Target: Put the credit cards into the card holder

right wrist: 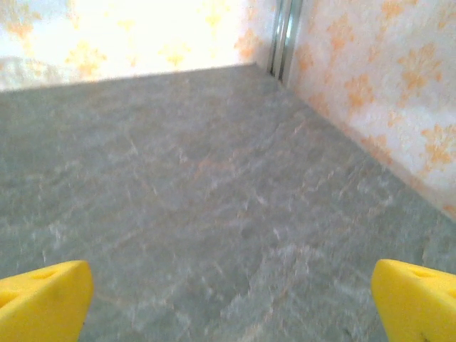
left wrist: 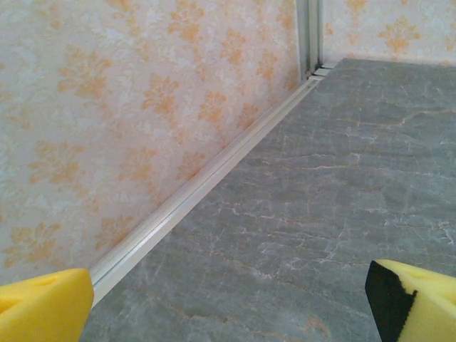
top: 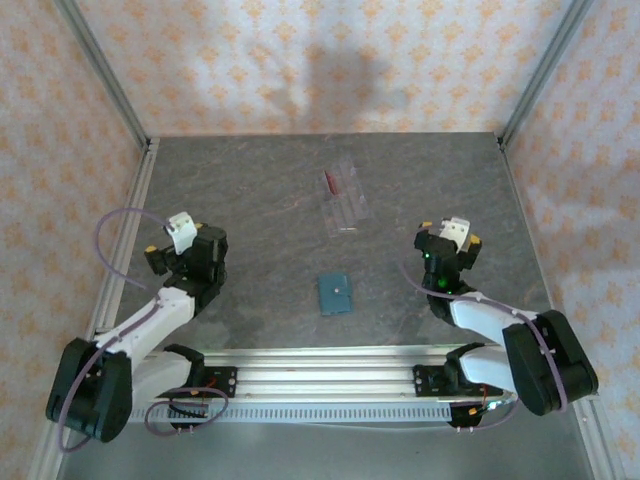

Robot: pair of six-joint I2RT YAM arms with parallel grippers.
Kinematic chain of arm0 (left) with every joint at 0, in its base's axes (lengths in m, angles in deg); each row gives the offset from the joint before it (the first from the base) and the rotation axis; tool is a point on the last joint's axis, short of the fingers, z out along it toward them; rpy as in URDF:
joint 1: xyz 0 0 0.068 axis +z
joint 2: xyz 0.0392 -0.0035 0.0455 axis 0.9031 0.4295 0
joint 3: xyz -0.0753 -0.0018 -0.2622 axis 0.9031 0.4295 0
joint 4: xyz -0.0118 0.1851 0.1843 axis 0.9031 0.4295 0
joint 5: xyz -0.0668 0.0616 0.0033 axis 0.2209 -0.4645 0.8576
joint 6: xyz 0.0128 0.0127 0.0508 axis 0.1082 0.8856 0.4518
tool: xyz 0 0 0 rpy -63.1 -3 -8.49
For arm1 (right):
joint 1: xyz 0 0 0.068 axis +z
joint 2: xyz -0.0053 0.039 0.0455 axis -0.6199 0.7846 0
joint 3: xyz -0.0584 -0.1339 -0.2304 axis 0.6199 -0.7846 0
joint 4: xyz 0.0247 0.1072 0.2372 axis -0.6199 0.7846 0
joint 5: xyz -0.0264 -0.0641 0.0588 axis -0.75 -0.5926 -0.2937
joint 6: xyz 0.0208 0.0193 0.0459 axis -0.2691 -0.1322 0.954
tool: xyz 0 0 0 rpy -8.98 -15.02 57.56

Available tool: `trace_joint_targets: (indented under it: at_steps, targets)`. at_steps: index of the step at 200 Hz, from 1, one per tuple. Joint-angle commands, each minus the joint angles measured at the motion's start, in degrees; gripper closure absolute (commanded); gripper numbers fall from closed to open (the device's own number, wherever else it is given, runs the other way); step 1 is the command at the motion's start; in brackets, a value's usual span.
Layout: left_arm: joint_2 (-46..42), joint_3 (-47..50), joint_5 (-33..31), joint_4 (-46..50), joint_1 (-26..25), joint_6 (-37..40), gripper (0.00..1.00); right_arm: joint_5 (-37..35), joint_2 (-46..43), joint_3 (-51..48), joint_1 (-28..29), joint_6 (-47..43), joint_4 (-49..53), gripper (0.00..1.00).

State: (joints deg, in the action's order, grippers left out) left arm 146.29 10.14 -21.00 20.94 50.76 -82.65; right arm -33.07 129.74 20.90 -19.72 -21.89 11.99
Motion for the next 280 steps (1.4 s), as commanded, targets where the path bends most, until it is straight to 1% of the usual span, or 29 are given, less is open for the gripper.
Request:
trace_joint_targets:
  at_steps: [1, 12, 17, 24, 37, 44, 55, 64, 75, 86, 101, 105, 110, 117, 127, 139, 152, 174, 190, 197, 201, 209, 216, 224, 235, 265, 280]
  targets:
    - [4.07, 1.46, 4.32, -12.07, 2.64, 7.23, 0.01, -0.87, 1.75, 0.81, -2.00, -2.48, -6.23, 0.00]
    - [6.36, 2.59, 6.01, -15.92, 2.82, 8.53, 0.01, 1.15, 4.19, 0.75, -4.57, 0.93, -5.63, 0.00]
    - [7.16, 2.66, 6.56, -16.74, 2.97, 9.01, 0.01, 2.05, 5.49, 0.76, -5.69, 1.76, -6.87, 0.00]
    - [8.02, 3.10, 7.94, -18.95, 2.92, 9.91, 0.01, 2.45, 5.95, 1.20, -6.10, 1.37, -7.03, 0.00]
    - [9.13, 4.49, 10.89, -23.78, 2.98, 11.39, 0.00, 6.18, 6.43, 2.24, -7.31, 0.62, -5.03, 0.00]
    - [9.39, 4.89, 12.50, -25.16, 2.97, 11.27, 0.01, 7.83, 7.27, 2.66, -7.91, 0.24, -5.53, 0.00]
    - [10.13, 5.71, 13.03, -28.94, 3.06, 10.63, 0.00, 9.34, 8.26, 3.56, -8.18, -1.16, -5.13, 0.00]
    - [10.75, 6.00, 14.31, -30.52, 3.28, 10.21, 0.01, 10.87, 9.06, 3.39, -8.43, -2.73, -6.90, 0.00]
    - [11.81, 6.26, 16.25, -32.70, 3.48, 10.09, 0.00, 11.35, 11.58, 1.75, -9.07, -3.05, -12.08, 0.00]
    - [14.82, 6.11, 17.13, -35.45, 4.24, 9.49, 0.01, 11.03, 15.70, -0.59, -9.78, -2.42, -20.40, 0.00]
    - [18.74, 3.58, 16.75, -35.69, 4.40, 10.07, 0.00, 11.68, 22.31, -3.68, -10.27, -2.61, -33.29, 0.00]
    - [18.92, 2.42, 17.79, -33.47, 4.32, 10.16, 0.00, 11.64, 23.55, -4.06, -10.25, -3.09, -36.61, 0.00]
    - [19.17, 1.62, 19.37, -31.90, 4.32, 10.66, 0.00, 11.99, 23.86, -4.40, -10.28, -3.24, -38.20, 0.00]
    - [20.04, 1.77, 20.15, -33.69, 4.33, 11.61, 0.01, 12.56, 22.18, -4.16, -10.24, -2.82, -35.67, 0.00]
    - [19.64, 1.78, 20.87, -32.65, 4.42, 11.24, 0.00, 13.89, 19.94, -2.37, -10.49, -2.55, -28.58, 0.00]
    - [19.49, 2.38, 21.57, -33.74, 4.51, 11.44, 0.00, 17.00, 20.20, -0.20, -10.85, -3.71, -24.49, 0.00]
    - [19.64, 2.58, 22.81, -34.29, 4.55, 11.91, 0.00, 18.30, 20.64, 0.26, -11.11, -3.80, -24.26, 0.00]
    - [19.62, 5.07, 27.53, -38.25, 5.65, 12.15, 0.00, 20.15, 20.39, 0.89, -11.70, -3.65, -22.78, 0.00]
    - [23.22, 3.49, 30.50, -38.81, 6.27, 13.18, 0.01, 21.98, 19.96, 1.73, -12.47, -3.25, -20.45, 0.00]
    - [22.79, 3.53, 31.78, -38.06, 6.89, 12.56, 0.01, 22.86, 20.08, 2.26, -12.95, -3.04, -19.50, 0.00]
    - [22.44, 3.44, 31.77, -37.03, 6.99, 12.44, 0.01, 23.52, 19.97, 2.39, -13.32, -2.86, -19.21, 0.00]
    - [23.13, 3.71, 31.62, -38.99, 7.02, 12.92, 0.01, 24.70, 19.79, 2.73, -13.86, -2.56, -18.03, 0.00]
    - [22.65, 3.19, 31.86, -36.89, 7.03, 12.47, 0.00, 25.25, 19.87, 3.01, -14.29, -2.23, -17.64, 0.00]
    - [23.03, 3.21, 31.76, -37.77, 7.27, 12.37, 0.01, 25.55, 19.99, 3.64, -14.66, -1.74, -16.63, 0.00]
    - [22.80, 2.75, 31.90, -36.40, 7.78, 11.55, 0.00, 26.45, 19.75, 4.37, -15.15, -1.50, -14.77, 0.00]
    - [22.78, 2.51, 31.86, -35.85, 8.46, 10.73, 0.01, 25.95, 19.88, 5.26, -15.25, -1.14, -13.09, 0.00]
    - [22.80, 2.49, 32.14, -35.80, 8.67, 10.68, 0.01, 23.62, 19.75, 5.17, -15.25, -0.59, -13.19, 0.01]
